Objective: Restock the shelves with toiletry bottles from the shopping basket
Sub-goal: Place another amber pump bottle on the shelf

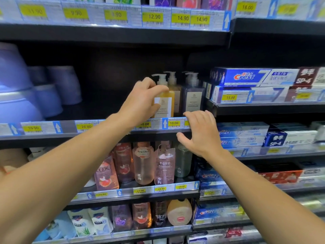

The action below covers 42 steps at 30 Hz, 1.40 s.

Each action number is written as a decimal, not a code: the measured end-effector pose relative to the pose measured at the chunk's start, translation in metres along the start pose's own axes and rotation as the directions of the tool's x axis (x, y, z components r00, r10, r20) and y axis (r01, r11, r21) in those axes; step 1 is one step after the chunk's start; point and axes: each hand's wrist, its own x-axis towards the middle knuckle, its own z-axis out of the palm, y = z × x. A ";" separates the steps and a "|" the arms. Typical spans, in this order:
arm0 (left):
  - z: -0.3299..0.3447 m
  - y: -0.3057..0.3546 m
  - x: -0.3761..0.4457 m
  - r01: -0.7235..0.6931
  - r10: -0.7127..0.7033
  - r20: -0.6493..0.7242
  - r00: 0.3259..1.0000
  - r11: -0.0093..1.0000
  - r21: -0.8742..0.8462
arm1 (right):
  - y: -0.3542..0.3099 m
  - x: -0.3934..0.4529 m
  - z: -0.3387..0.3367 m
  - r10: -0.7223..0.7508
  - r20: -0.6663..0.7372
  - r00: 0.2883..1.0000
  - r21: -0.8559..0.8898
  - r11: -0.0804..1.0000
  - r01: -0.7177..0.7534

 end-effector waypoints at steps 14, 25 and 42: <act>0.027 0.018 0.036 0.060 -0.062 0.069 0.996 0.997 0.038 | 0.002 0.000 0.004 -0.008 -0.036 0.999 -0.016 1.000 0.007; 0.033 0.020 0.042 0.116 -0.116 0.099 0.988 0.993 0.006 | 0.001 0.000 0.004 0.007 -0.025 1.000 -0.013 1.000 -0.007; 0.013 0.010 0.018 0.011 -0.016 0.070 0.997 0.998 0.063 | -0.008 0.000 -0.011 0.021 0.065 0.998 -0.028 0.999 -0.019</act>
